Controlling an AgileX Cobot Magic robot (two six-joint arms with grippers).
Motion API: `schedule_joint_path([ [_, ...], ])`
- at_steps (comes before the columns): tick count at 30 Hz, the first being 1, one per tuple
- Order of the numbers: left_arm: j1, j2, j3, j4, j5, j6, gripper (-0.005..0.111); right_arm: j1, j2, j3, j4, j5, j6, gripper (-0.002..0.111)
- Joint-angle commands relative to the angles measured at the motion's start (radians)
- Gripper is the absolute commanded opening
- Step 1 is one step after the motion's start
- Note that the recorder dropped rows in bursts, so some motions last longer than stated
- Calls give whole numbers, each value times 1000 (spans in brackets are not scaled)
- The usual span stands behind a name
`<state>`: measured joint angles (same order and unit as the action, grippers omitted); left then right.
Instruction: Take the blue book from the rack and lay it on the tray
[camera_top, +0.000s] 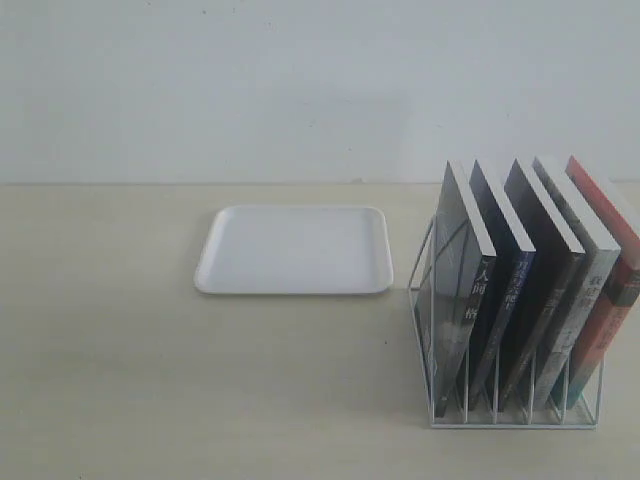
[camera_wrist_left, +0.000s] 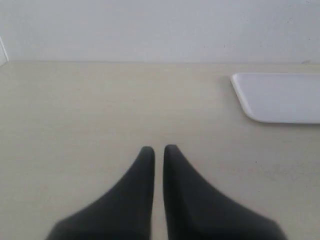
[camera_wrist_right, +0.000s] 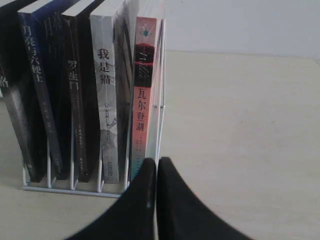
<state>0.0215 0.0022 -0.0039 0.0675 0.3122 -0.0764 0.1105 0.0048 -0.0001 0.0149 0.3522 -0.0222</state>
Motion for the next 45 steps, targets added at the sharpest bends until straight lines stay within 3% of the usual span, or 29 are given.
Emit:
schedule_joint_path([
  [1, -8, -2, 4, 2, -6, 2, 6, -7, -5, 0, 0, -10, -3, 0],
  [38, -8, -2, 4, 2, -6, 2, 6, -7, -5, 0, 0, -10, -3, 0],
  [45, -8, -2, 4, 2, -6, 2, 6, -7, -5, 0, -72, -179, -63, 0],
])
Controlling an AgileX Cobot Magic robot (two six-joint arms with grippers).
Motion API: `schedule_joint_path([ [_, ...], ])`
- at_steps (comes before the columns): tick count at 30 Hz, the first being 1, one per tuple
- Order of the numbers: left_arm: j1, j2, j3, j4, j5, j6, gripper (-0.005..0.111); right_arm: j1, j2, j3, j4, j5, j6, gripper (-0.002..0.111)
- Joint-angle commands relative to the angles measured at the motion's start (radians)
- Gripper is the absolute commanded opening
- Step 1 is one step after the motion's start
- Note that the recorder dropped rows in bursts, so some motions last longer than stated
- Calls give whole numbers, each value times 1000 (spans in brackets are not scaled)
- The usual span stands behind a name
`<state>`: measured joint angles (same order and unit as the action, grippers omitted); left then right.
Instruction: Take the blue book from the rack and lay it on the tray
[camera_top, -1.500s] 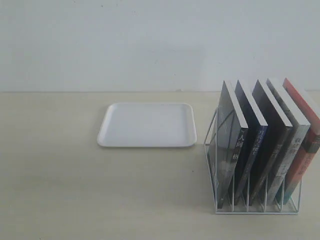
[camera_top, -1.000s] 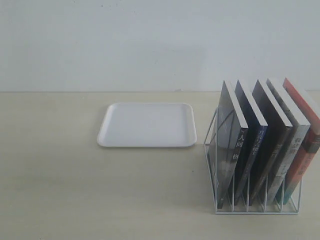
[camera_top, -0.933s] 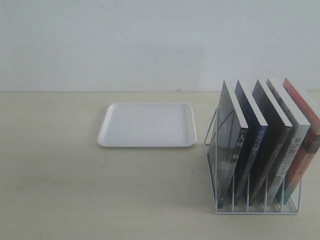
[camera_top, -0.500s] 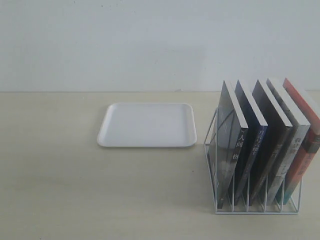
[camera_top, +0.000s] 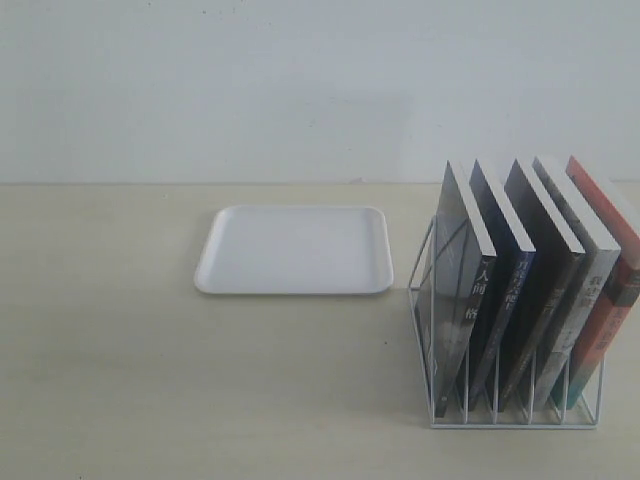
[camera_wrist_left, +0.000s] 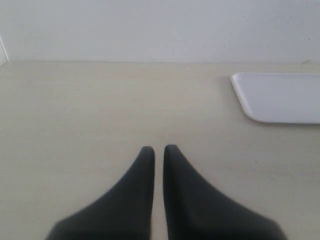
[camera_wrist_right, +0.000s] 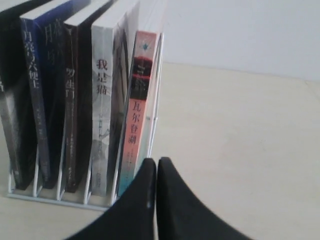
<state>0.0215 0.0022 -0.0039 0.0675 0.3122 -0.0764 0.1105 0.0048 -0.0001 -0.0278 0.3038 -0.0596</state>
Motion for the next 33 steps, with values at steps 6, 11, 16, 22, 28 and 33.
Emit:
schedule_joint_path([
  [6, -8, -2, 4, 2, -6, 2, 6, -7, -5, 0, -29, -422, -21, 0],
  [11, -8, -2, 4, 2, -6, 2, 6, -7, -5, 0, -24, -688, 8, 0],
  [16, -8, -2, 4, 2, -6, 2, 6, -7, -5, -10, -3, -822, 34, 0],
  [22, -8, -2, 4, 2, -6, 2, 6, -7, 10, -254, -5, -481, 23, 0],
  [28, -8, -2, 4, 2, -6, 2, 6, -7, 211, -533, -6, 102, -6, 0],
  [33, -8, -2, 4, 2, -6, 2, 6, -7, 338, -571, -6, 177, -6, 0],
])
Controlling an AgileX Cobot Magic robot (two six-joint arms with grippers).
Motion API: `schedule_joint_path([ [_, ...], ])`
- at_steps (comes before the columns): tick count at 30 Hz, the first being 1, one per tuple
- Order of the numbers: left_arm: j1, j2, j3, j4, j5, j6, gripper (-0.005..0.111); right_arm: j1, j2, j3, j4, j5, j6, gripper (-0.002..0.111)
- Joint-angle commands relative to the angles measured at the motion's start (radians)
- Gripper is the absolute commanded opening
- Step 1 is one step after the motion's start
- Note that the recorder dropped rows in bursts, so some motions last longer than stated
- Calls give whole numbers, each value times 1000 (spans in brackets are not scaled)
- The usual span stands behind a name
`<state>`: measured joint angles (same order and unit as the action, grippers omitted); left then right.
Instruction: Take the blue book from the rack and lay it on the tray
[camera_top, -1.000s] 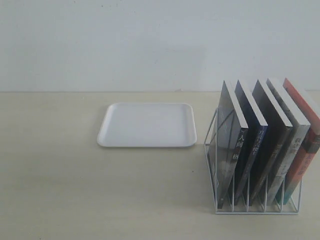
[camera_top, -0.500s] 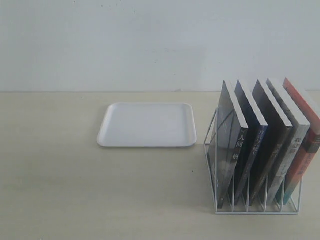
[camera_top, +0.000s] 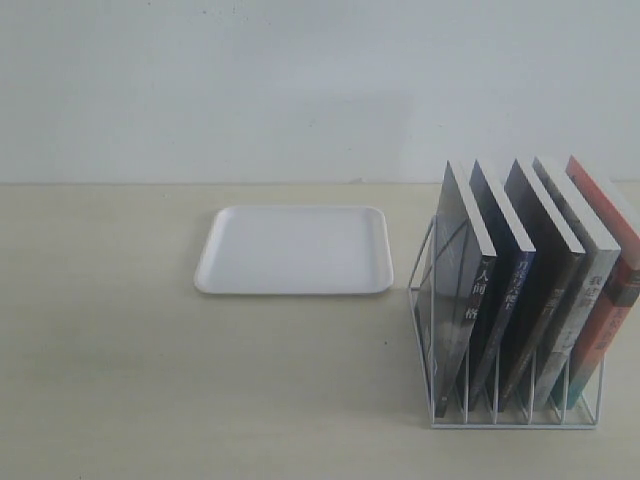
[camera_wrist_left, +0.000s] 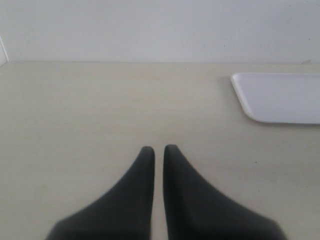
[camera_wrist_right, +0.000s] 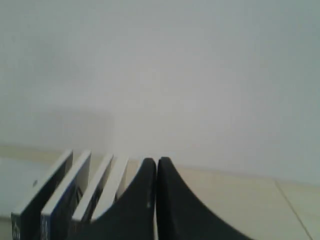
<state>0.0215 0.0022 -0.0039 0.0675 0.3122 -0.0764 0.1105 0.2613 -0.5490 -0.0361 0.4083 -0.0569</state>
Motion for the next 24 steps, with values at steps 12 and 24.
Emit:
schedule_joint_path([
  [12, -8, -2, 4, 2, -6, 2, 6, -7, 111, -22, 2, -104, -5, 0],
  [24, -8, -2, 4, 2, -6, 2, 6, -7, 111, -22, 169, -134, 3, 0],
])
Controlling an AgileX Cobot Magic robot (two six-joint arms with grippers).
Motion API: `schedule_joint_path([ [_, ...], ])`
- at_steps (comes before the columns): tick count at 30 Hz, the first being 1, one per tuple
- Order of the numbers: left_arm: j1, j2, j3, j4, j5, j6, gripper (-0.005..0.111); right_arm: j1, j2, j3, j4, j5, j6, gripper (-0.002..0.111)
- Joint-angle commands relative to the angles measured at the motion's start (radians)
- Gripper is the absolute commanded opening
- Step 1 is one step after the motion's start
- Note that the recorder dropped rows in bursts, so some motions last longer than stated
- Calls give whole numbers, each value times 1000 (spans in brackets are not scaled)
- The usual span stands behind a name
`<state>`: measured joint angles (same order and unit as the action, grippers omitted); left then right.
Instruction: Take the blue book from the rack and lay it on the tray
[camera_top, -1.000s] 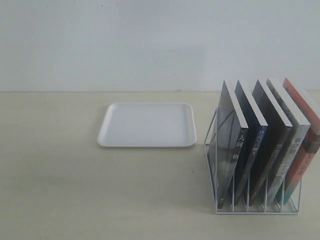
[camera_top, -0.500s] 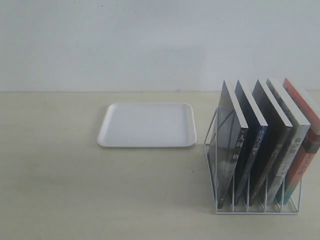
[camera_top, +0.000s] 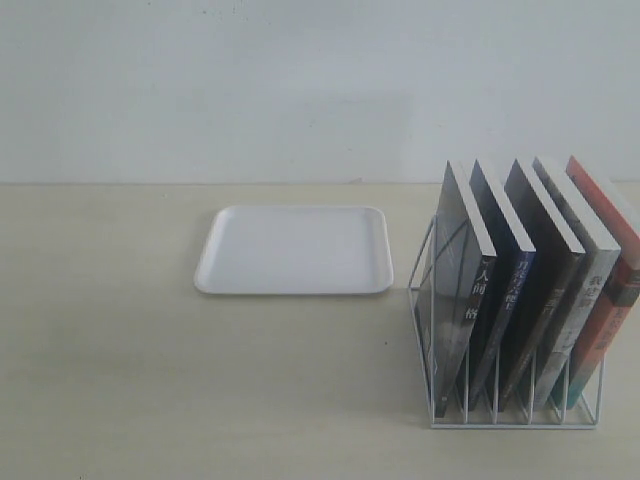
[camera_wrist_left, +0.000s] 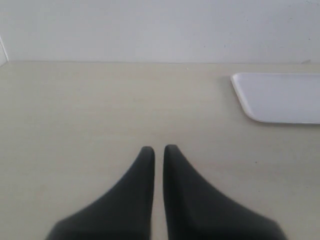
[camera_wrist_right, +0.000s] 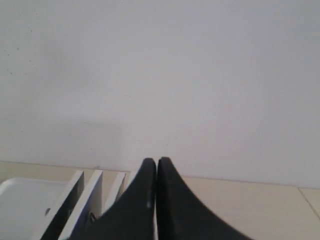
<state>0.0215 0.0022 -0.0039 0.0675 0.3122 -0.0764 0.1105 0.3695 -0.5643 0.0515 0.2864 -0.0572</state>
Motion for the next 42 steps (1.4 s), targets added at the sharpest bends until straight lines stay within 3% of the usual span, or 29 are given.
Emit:
schedule_joint_path([
  [1, -8, -2, 4, 2, -6, 2, 6, -7, 5, -7, 102, -12, 3, 0],
  [8, -8, -2, 4, 2, -6, 2, 6, -7, 149, -7, 232, 24, -16, 0],
  [13, -8, -2, 4, 2, -6, 2, 6, -7, 336, -36, 389, 82, -233, 0],
  [19, -8, -2, 4, 2, -6, 2, 6, -7, 545, -291, 482, 306, -385, 0],
  [26, -8, -2, 4, 2, -6, 2, 6, 4, 764, -648, 276, 575, -190, 0],
  [31, -8, -2, 4, 2, -6, 2, 6, 145, 876, -793, -18, 722, -10, 0],
  [37, -8, -2, 4, 2, -6, 2, 6, 443, 969, -860, -305, 779, 236, 0],
  [42, -8, -2, 4, 2, -6, 2, 6, 541, 1084, -933, -360, 918, 396, 0],
])
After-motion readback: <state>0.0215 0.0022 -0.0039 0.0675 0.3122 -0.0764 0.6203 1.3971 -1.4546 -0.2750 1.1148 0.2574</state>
